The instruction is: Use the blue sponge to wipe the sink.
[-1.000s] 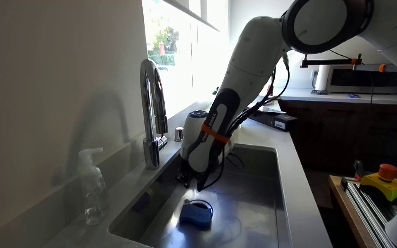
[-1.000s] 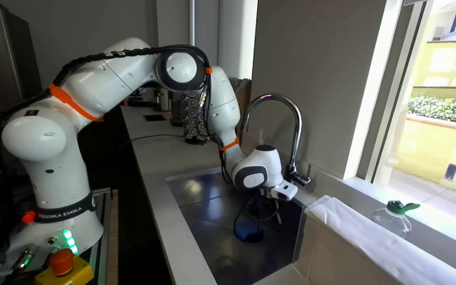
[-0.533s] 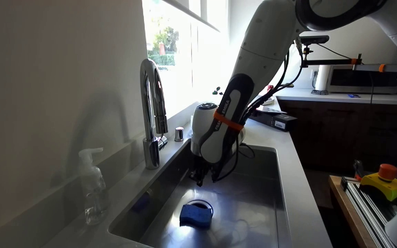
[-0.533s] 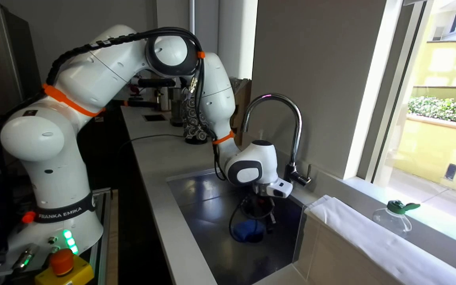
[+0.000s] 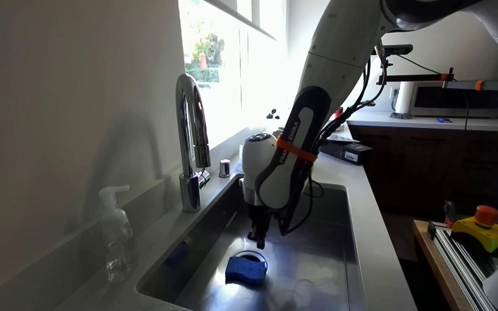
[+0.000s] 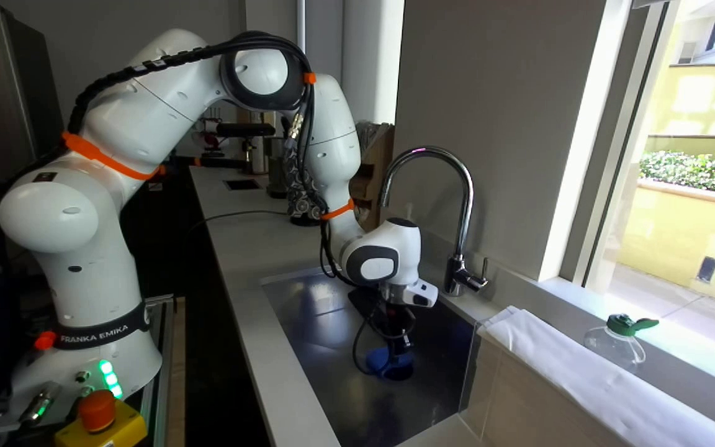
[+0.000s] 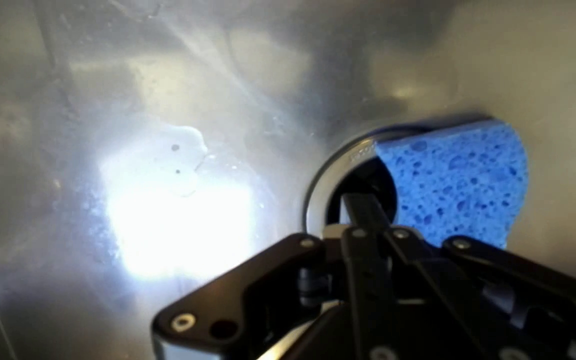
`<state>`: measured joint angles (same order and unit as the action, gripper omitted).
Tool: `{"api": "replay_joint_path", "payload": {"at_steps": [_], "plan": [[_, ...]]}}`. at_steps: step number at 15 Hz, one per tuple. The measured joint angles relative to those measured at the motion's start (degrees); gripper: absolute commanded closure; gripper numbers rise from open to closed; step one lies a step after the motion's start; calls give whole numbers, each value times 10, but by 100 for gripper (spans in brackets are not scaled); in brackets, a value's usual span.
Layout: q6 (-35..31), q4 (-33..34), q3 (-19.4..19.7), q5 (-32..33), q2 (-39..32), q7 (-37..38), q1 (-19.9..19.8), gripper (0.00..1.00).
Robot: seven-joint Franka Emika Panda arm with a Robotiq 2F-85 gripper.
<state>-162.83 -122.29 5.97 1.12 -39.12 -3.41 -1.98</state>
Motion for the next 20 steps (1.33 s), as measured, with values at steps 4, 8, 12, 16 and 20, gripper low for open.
{"api": "replay_joint_path", "payload": {"at_steps": [4, 8, 12, 16, 20], "plan": [[3, 3, -20, 1, -8, -3, -1, 100], [3, 17, -38, 1, -26, -3, -8, 100], [3, 27, -53, 1, -31, -10, -18, 100], [3, 41, -64, 0, -44, -15, -25, 100], [3, 63, -70, 0, -68, -15, -28, 100]]}}
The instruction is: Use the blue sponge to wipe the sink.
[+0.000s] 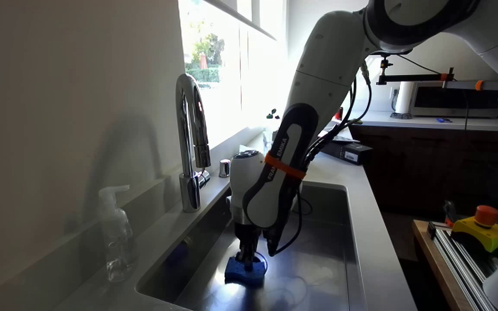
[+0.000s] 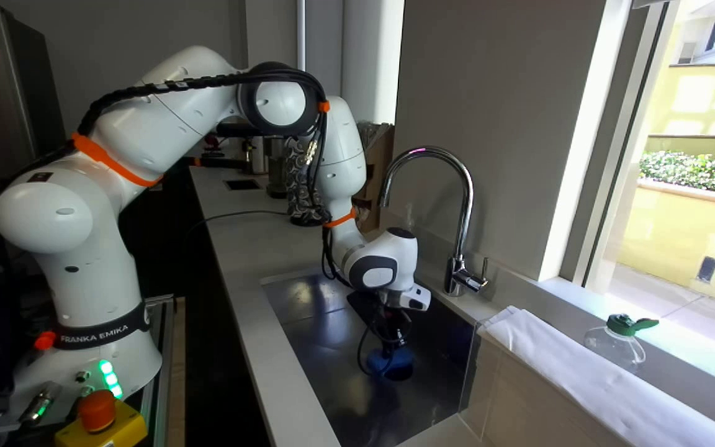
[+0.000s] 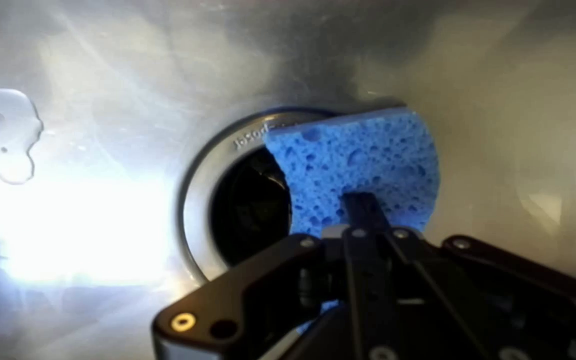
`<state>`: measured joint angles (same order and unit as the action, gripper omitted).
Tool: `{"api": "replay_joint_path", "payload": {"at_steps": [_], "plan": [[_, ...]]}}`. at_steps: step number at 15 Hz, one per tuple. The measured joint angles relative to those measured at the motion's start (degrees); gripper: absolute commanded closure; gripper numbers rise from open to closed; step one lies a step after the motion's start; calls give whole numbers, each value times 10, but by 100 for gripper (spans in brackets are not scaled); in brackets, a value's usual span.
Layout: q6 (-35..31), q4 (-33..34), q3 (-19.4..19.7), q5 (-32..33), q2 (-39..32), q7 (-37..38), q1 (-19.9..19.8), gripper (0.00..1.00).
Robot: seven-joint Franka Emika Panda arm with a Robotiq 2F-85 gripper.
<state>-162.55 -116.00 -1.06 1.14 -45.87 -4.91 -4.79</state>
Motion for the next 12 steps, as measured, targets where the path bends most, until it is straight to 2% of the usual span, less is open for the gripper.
{"api": "replay_joint_path", "payload": {"at_steps": [12], "plan": [[0, 44, -15, -1, -34, 0, -10, 100]]}}
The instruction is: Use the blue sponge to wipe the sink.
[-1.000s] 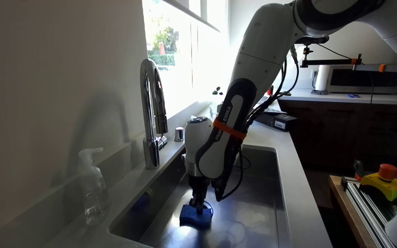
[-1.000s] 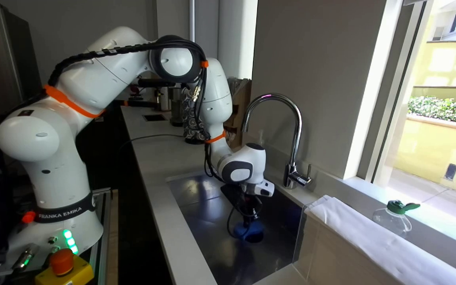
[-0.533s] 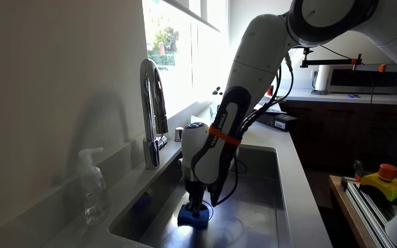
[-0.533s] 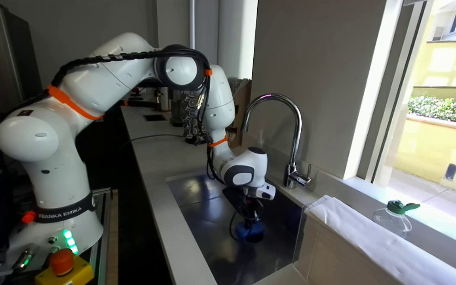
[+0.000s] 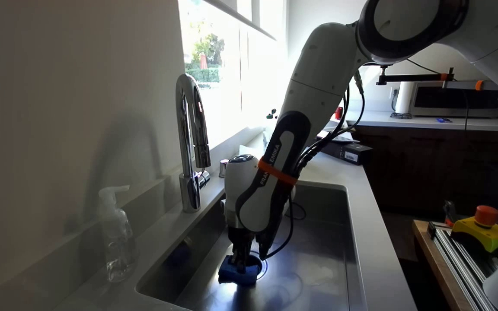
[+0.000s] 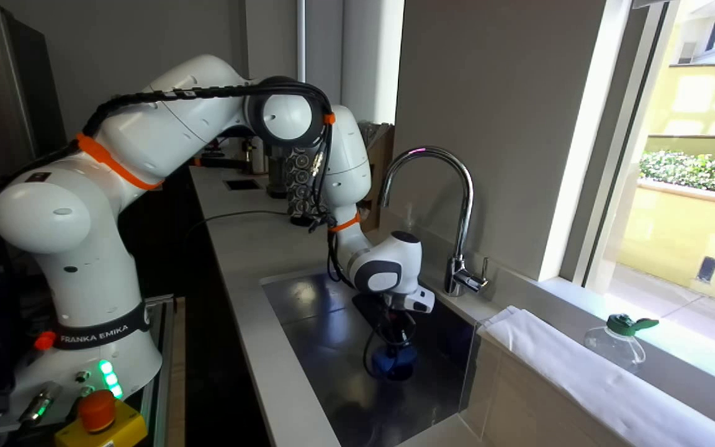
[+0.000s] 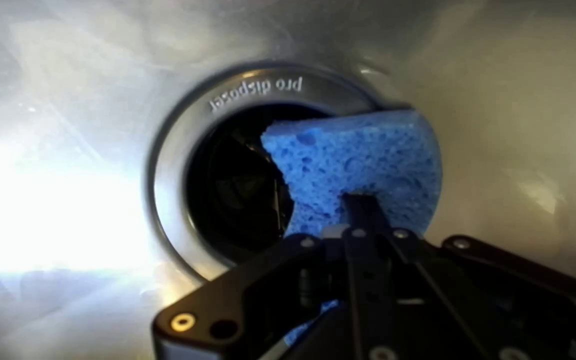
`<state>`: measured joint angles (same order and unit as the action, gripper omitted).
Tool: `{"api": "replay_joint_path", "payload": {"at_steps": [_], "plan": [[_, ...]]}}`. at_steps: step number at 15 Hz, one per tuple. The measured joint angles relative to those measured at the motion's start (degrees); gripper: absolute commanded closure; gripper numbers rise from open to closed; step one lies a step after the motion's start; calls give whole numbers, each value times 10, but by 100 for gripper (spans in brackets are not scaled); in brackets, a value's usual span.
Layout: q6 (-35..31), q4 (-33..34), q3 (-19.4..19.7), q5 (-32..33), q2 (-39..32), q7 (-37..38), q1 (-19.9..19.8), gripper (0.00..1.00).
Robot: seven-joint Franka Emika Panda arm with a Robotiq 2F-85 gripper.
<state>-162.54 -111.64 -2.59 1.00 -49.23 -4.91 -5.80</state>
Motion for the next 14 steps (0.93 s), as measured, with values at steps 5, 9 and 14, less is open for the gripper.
{"api": "replay_joint_path", "payload": {"at_steps": [5, 9, 14], "plan": [[0, 9, -19, -1, 0, -5, -9, 100], [0, 20, -29, -3, -5, -6, -11, 100], [9, 32, -29, -11, -12, 3, -10, 100]]}}
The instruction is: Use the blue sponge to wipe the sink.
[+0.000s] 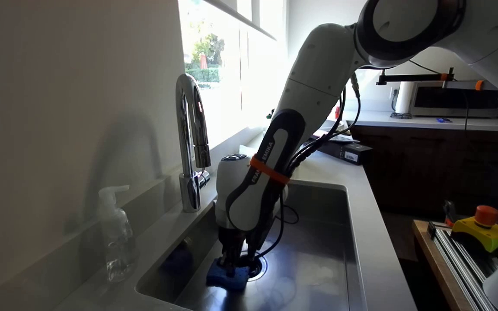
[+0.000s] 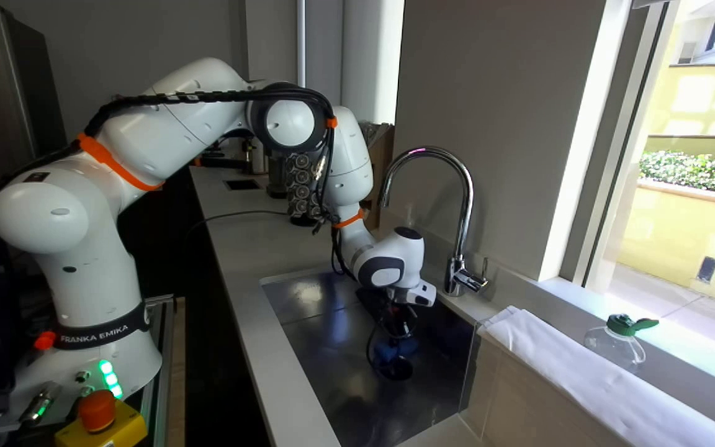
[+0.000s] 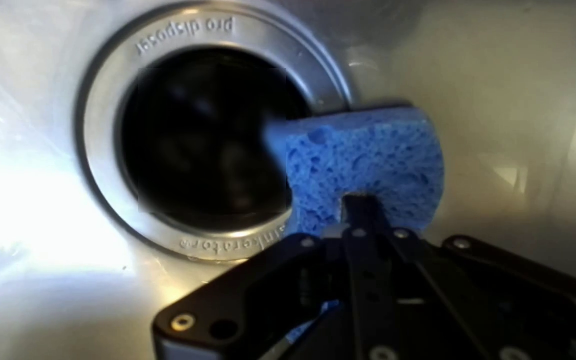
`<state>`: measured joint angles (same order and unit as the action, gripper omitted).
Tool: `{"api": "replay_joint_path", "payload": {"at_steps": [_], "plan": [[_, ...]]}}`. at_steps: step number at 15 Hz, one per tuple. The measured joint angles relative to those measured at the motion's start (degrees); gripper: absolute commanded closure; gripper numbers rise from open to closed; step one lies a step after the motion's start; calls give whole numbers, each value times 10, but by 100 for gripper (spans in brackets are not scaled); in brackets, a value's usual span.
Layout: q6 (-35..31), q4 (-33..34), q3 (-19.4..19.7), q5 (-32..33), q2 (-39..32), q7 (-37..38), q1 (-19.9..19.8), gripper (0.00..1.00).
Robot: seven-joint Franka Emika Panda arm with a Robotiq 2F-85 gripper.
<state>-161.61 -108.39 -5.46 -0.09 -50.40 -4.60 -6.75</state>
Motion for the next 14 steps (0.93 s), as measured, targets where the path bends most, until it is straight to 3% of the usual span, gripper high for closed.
{"api": "replay_joint_path", "payload": {"at_steps": [14], "plan": [[0, 71, 29, -49, -33, 89, 25, 100]]}}
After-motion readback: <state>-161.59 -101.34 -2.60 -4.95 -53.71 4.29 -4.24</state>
